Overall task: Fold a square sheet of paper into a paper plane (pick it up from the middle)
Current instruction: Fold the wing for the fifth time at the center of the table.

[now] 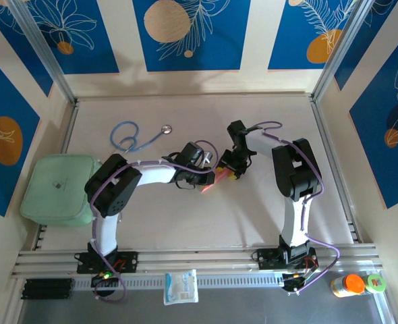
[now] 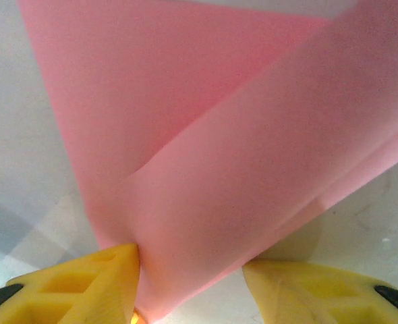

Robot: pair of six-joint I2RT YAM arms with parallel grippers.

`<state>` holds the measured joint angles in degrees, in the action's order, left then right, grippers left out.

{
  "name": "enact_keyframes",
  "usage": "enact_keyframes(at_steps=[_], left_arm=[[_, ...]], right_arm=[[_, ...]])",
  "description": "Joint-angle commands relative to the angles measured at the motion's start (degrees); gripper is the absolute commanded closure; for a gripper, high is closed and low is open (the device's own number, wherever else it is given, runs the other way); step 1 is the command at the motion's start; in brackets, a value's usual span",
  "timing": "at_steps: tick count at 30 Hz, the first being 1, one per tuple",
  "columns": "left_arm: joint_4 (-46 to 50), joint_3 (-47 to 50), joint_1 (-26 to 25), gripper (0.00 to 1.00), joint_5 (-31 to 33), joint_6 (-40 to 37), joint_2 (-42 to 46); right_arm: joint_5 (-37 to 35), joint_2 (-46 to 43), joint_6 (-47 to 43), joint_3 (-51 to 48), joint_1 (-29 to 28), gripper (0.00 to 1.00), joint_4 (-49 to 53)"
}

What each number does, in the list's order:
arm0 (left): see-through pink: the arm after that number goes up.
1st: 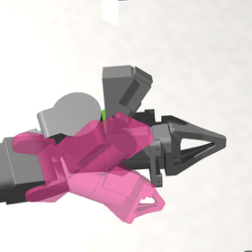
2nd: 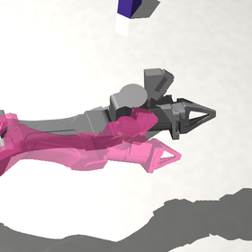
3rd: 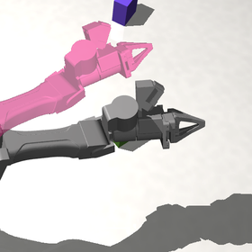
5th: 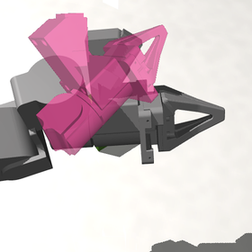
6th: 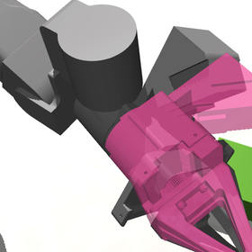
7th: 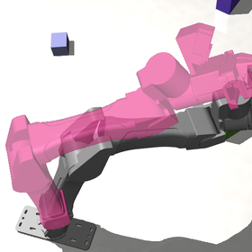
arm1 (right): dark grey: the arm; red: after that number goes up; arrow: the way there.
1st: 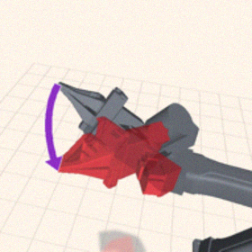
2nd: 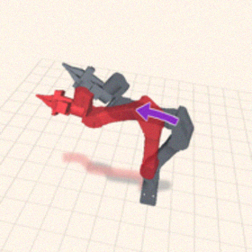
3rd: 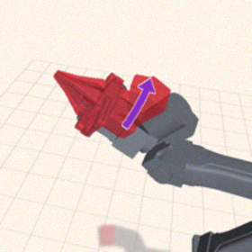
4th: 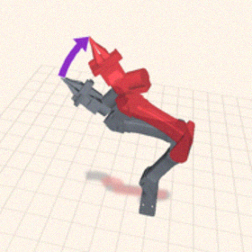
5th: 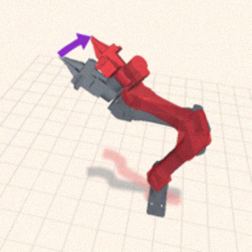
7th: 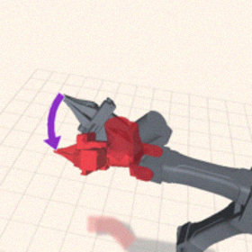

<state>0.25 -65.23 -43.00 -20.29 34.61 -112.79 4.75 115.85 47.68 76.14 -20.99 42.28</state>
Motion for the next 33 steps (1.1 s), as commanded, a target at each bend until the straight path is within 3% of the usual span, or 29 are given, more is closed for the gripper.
enact_keyframes(at_steps=[1, 11, 21, 33], left_arm=[[2.42, -1.58, -0.33, 0.86, 1.9, -0.6, -1.36], [3.34, -1.66, -0.25, 0.88, 3.24, 0.84, -2.08], [4.97, -2.0, -0.27, 0.89, 3.42, 2.66, -2.37], [6.14, -2.79, -0.16, 0.91, 2.98, 2.57, -2.88]], right_arm=[[-7.04, 11.25, -0.39, -5.25, -0.46, 0.48, -5.81], [-5.37, 10.13, -3.67, -6.61, -0.46, 0.42, -8.1], [0.97, 3.79, -10.06, -11.78, 1.23, 0.42, -14.75], [2.14, 0.75, -14.18, -13.61, 1.71, 0.42, -15.92]])
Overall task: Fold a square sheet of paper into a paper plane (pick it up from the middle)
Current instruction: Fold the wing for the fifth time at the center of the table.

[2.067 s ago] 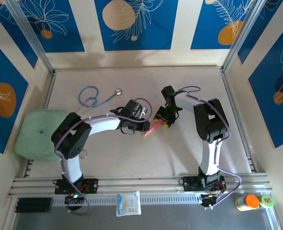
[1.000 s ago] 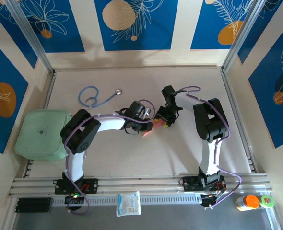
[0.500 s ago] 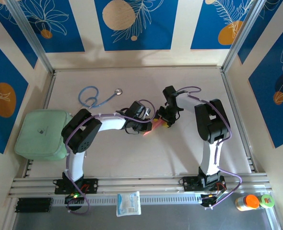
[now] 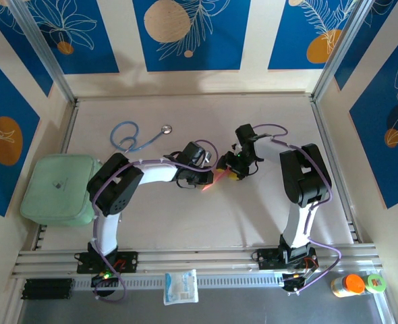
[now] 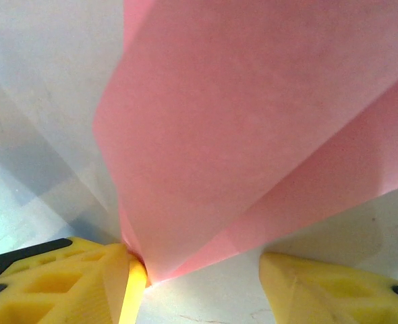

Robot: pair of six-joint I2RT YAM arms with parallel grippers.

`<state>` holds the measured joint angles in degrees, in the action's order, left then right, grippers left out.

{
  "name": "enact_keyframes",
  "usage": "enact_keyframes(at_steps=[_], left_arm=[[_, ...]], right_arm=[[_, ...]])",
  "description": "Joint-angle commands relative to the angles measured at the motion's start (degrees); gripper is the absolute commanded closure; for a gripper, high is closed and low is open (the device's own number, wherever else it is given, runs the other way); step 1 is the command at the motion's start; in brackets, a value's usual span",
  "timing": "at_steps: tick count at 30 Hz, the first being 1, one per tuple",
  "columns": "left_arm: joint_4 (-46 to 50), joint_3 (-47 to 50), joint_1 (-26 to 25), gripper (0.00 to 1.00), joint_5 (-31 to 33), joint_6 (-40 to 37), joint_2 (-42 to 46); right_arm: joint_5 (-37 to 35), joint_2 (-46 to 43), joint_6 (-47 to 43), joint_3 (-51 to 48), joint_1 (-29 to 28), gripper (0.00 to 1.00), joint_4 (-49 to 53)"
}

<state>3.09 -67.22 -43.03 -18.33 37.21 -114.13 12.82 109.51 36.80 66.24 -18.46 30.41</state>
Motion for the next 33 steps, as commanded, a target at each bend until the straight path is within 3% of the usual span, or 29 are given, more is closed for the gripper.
enact_keyframes(at_steps=[1, 15, 25, 33], left_arm=[[3.32, -0.79, -0.13, 0.91, 1.04, -0.08, -1.62], [2.18, -0.84, 0.18, 0.89, -0.88, 1.15, 0.26], [-1.63, 0.45, 0.43, 0.79, -2.73, 2.55, 4.4], [-6.71, 2.54, 0.46, 0.8, -4.17, 4.36, 4.7]], right_arm=[[-6.48, 7.33, -3.25, -3.47, -1.0, 0.43, -3.71], [-15.51, 16.24, 2.46, 5.48, -3.43, 0.48, 6.35], [-18.84, 20.05, 5.91, 8.83, -3.9, 0.44, 10.78], [-20.16, 21.88, 6.7, 9.29, -4.15, 0.43, 11.66]])
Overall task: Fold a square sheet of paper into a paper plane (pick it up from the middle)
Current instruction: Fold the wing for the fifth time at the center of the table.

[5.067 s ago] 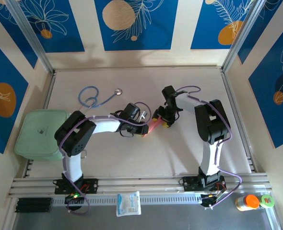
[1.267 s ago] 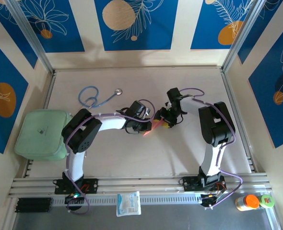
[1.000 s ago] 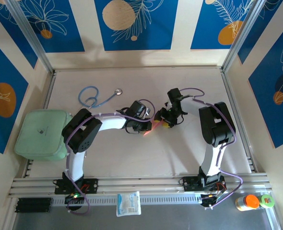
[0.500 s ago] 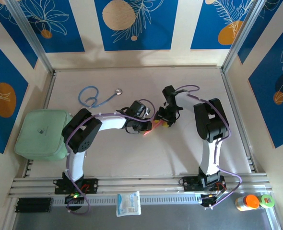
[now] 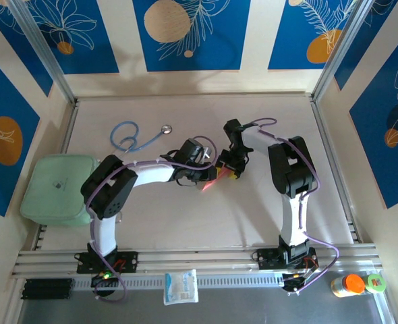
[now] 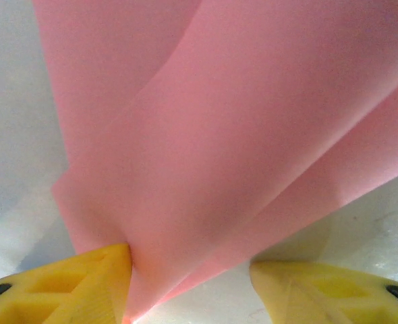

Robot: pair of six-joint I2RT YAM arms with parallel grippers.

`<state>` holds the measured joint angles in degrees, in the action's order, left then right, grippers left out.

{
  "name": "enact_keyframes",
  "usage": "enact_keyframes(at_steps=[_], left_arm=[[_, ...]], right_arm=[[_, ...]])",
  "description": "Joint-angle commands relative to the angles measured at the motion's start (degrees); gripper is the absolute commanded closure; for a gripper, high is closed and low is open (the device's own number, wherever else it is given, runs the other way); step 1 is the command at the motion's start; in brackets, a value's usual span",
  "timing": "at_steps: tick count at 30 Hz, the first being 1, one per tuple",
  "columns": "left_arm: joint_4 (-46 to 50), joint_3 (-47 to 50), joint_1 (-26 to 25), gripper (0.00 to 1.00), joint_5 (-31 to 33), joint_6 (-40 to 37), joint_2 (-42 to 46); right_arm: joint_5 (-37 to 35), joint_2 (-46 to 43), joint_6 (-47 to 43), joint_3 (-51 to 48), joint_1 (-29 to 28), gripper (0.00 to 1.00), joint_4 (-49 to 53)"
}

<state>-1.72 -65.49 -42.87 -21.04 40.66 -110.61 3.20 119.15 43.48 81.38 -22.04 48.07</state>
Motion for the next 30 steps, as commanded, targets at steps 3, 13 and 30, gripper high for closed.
enact_keyframes(at_steps=[3, 13, 30], left_arm=[[-1.59, 0.8, 0.3, 0.82, -1.8, 0.77, 0.38], [2.28, 0.0, 0.29, 0.89, 1.08, -0.17, -2.2], [3.3, -0.04, 0.38, 0.91, 3.11, 0.03, -4.22]], right_arm=[[-10.95, 12.33, 0.18, -5.95, -0.55, 0.43, -5.92], [-12.25, 12.51, 0.72, -5.8, -0.56, 0.43, -5.12], [-13.91, 12.77, 1.27, -6.11, -0.86, 0.47, -4.51]])
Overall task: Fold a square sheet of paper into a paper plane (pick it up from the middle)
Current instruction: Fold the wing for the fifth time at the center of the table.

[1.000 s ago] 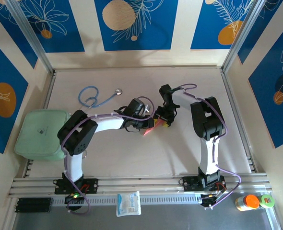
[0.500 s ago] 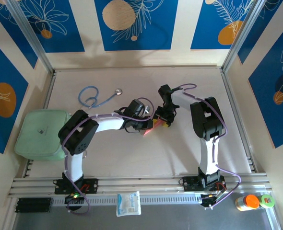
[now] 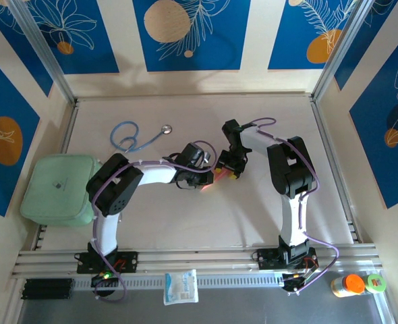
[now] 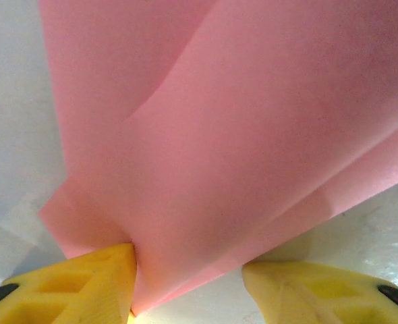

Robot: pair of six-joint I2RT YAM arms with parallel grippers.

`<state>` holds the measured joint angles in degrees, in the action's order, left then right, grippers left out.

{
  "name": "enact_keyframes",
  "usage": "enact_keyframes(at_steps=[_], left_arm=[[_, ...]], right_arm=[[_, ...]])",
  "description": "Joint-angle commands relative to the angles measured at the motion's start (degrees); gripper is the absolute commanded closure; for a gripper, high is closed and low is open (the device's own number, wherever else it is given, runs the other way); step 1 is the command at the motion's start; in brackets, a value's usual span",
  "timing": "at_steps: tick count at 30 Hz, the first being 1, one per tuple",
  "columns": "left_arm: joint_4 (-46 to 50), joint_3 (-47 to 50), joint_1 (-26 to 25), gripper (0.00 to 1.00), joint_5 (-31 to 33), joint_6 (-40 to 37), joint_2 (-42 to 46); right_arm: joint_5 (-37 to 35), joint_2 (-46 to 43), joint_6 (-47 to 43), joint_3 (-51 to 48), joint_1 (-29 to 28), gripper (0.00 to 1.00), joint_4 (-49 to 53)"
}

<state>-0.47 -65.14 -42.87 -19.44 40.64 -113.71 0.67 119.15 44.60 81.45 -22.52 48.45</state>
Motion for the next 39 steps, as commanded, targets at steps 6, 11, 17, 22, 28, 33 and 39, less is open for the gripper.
enact_keyframes(at_steps=[6, 11, 17, 22, 28, 33, 39], left_arm=[[2.82, -0.51, 0.36, 0.92, 2.05, 0.84, -1.3], [4.62, -0.91, 0.4, 0.93, 2.06, 1.11, -1.71], [5.83, -0.96, 0.35, 0.94, 1.43, 0.93, -2.14], [6.35, -1.24, 0.36, 0.95, 0.98, 0.75, -2.5], [6.42, -1.48, 0.37, 0.96, 0.43, 0.41, -2.56], [6.45, -1.59, 0.33, 0.96, 0.28, 0.18, -2.51], [6.49, -1.48, 0.4, 0.96, 0.27, 0.14, -2.43]], right_arm=[[-11.32, 12.77, 0.0, -6.24, -0.33, 0.48, -4.82], [-8.79, 9.98, -0.81, -6.13, -0.21, 0.49, -5.47], [-4.62, -1.31, -2.47, -7.01, 0.9, 0.47, -7.72], [-1.73, -11.46, -3.01, -9.63, 2.77, 0.44, -9.06], [1.94, -21.4, -4.68, -16.27, 4.31, 0.47, -14.47], [8.48, -22.99, -5.84, -19.55, 3.52, 0.61, -22.25], [11.66, -19.96, -4.25, -19.4, 1.22, 0.8, -28.52]])
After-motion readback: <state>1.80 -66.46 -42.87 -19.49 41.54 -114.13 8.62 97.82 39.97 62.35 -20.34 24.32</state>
